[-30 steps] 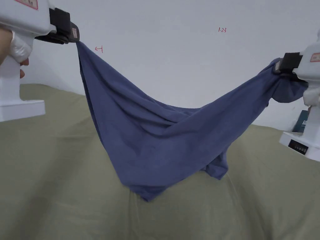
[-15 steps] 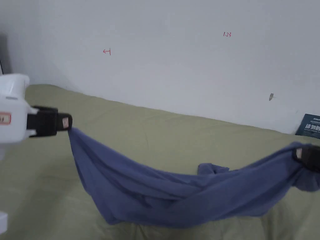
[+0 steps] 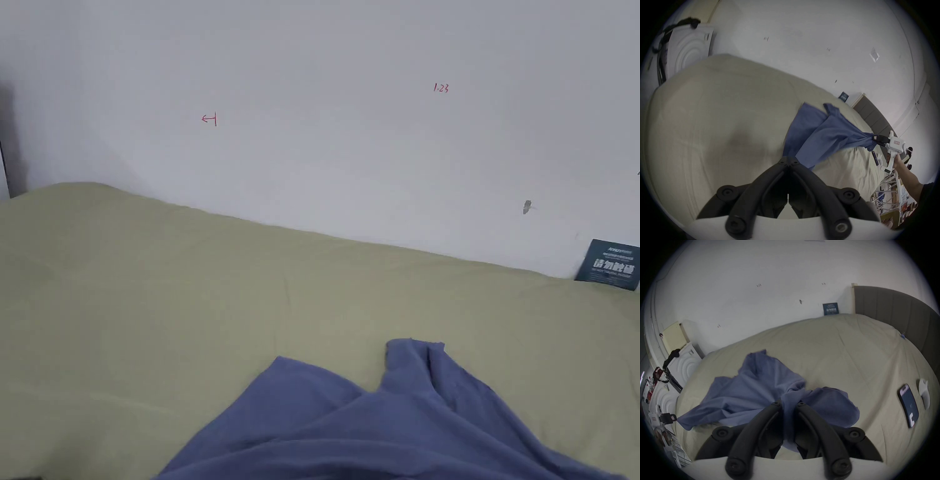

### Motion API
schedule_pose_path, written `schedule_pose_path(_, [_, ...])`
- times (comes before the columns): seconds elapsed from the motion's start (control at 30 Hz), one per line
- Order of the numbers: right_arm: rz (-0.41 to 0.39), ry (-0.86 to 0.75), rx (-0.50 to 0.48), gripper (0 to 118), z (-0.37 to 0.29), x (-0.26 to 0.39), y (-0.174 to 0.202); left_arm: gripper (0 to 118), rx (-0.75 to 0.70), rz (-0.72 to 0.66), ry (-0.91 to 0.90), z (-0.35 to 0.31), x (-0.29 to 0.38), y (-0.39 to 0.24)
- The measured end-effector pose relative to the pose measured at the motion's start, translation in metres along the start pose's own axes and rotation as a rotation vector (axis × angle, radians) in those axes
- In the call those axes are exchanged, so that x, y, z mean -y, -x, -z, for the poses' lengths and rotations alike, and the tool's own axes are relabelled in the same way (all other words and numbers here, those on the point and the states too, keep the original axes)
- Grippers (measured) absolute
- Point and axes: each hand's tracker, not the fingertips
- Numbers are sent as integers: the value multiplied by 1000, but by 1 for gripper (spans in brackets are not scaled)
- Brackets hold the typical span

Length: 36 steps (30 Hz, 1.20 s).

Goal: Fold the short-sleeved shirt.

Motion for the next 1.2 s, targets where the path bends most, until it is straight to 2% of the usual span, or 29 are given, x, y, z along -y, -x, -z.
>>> schedule_pose_path(0.03, [12,22,2,12,0,7,-3,0,-41,18,-4,-1,7,2])
schedule_pose_path(0.23, [37,77,55,12,8,35,-18,0,-56,-25,83,-2,40,7])
schedule_pose_path(0.37, [17,87,56,14,10,40,-19,0,-54,-1,119,2,55,4])
schedule_pose_path(0.43, [28,89,41,36,4,38,-17,14,-77,52,50,-3,58,-5])
schedule_pose_path(0.5, [69,72,-51,54,-12,33,-16,30,-50,28,-66,-18,55,-13])
schedule_pose_path(0.53, [75,67,-92,91,-23,30,-13,74,-13,-9,-120,-26,50,-17])
schedule_pose_path(0.57, [60,18,-107,104,-37,25,-5,102,-7,-8,-172,-36,42,-27])
schedule_pose_path(0.6, [27,-29,-99,105,-50,20,4,115,5,5,-230,-45,35,-36])
schedule_pose_path(0.63, [-36,-70,-83,105,-66,15,16,116,21,38,-273,-53,26,-48])
schedule_pose_path(0.7, [-130,-137,-37,105,-91,8,39,116,1,133,-292,-59,13,-77])
schedule_pose_path(0.77, [-192,-184,6,105,-111,9,64,116,-32,240,-293,-59,6,-110])
schedule_pose_path(0.83, [-200,-212,28,102,-129,18,83,115,-57,295,-303,-55,9,-143])
schedule_pose_path(0.87, [-189,-223,19,94,-138,26,91,112,-80,314,-300,-47,14,-146])
schedule_pose_path(0.9, [-177,-248,10,80,-145,36,97,104,-102,327,-312,-43,20,-157])
schedule_pose_path(0.93, [-158,-267,-8,50,-151,48,102,75,-125,339,-355,-39,31,-167])
schedule_pose_path(0.97, [-136,-235,11,17,-155,61,108,36,-130,340,-347,-34,41,-178])
schedule_pose_path(1.0, [-128,-192,30,1,-157,72,112,0,-134,354,-330,-31,49,-185])
schedule_pose_path(1.07, [-140,-169,18,1,-164,109,118,0,-157,350,-309,-27,75,-198])
schedule_pose_path(1.13, [-144,-136,23,1,-170,143,122,0,-108,297,-272,-30,108,-205])
schedule_pose_path(1.2, [-151,-100,-4,1,-171,169,124,0,-131,310,-221,-27,136,-207])
